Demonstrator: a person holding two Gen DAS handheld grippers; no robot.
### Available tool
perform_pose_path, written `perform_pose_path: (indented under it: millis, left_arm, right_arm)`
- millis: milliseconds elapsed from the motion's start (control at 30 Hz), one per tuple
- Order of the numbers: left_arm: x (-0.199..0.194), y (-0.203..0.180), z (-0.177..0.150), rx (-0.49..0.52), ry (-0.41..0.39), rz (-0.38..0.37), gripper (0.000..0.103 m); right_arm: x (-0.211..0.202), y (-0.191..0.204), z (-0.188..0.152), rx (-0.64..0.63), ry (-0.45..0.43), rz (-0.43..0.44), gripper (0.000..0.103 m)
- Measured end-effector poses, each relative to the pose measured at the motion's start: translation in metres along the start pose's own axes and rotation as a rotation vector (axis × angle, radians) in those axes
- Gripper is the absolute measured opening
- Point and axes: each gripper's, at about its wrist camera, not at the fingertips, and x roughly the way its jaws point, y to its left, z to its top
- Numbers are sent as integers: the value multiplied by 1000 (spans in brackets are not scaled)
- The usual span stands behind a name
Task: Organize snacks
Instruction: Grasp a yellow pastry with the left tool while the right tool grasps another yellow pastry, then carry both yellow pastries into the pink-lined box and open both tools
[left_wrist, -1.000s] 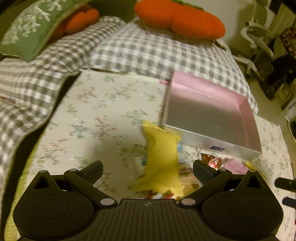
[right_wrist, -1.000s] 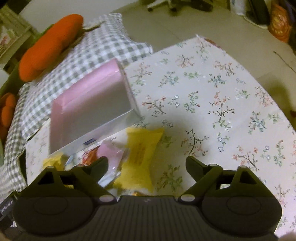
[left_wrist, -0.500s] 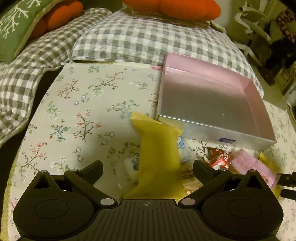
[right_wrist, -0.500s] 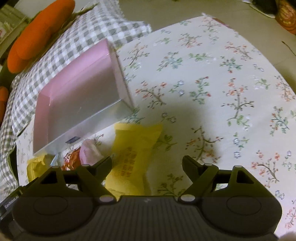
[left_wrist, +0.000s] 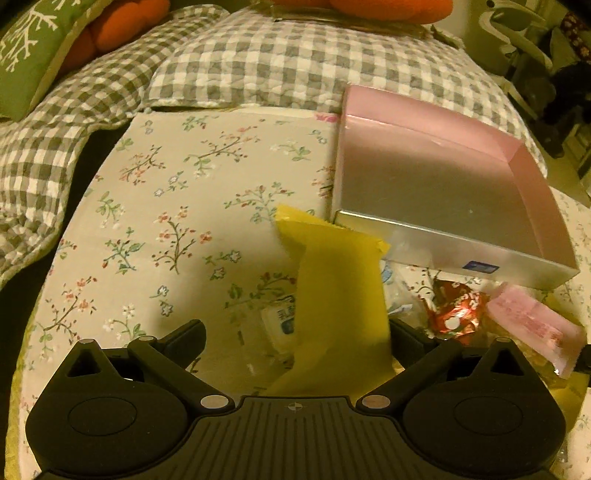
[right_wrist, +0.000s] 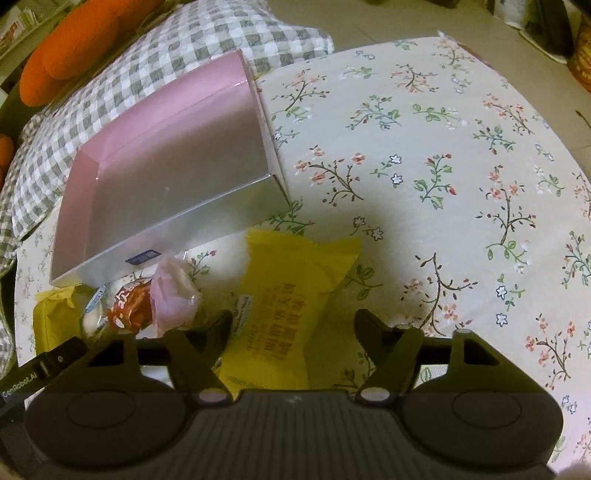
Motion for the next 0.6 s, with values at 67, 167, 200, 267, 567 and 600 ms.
perform_pose_path:
  millis: [67, 167, 200, 267, 567, 600]
  left_arm:
    - [1, 3, 0, -15, 2, 0, 96]
    - [1, 8, 1, -42, 2, -22, 69]
    - [1, 9, 2, -52, 1, -30, 63]
    - [1, 12, 3, -70, 0, -29, 53]
    - [-5, 25, 11, -120, -11, -57, 40]
    - [-6, 26, 11, -122, -13, -59, 40]
  right_arm:
    - [0, 1, -1, -7, -9, 2, 58]
    - [1, 2, -1, -14, -13, 3, 45]
    - [0, 2, -1, -13, -15, 2, 42]
    - [-1, 1, -2, -17, -21, -1, 39]
    - [-9, -4, -3, 7, -32, 14, 37]
    - [-11, -4, -2, 7, -34, 13, 37]
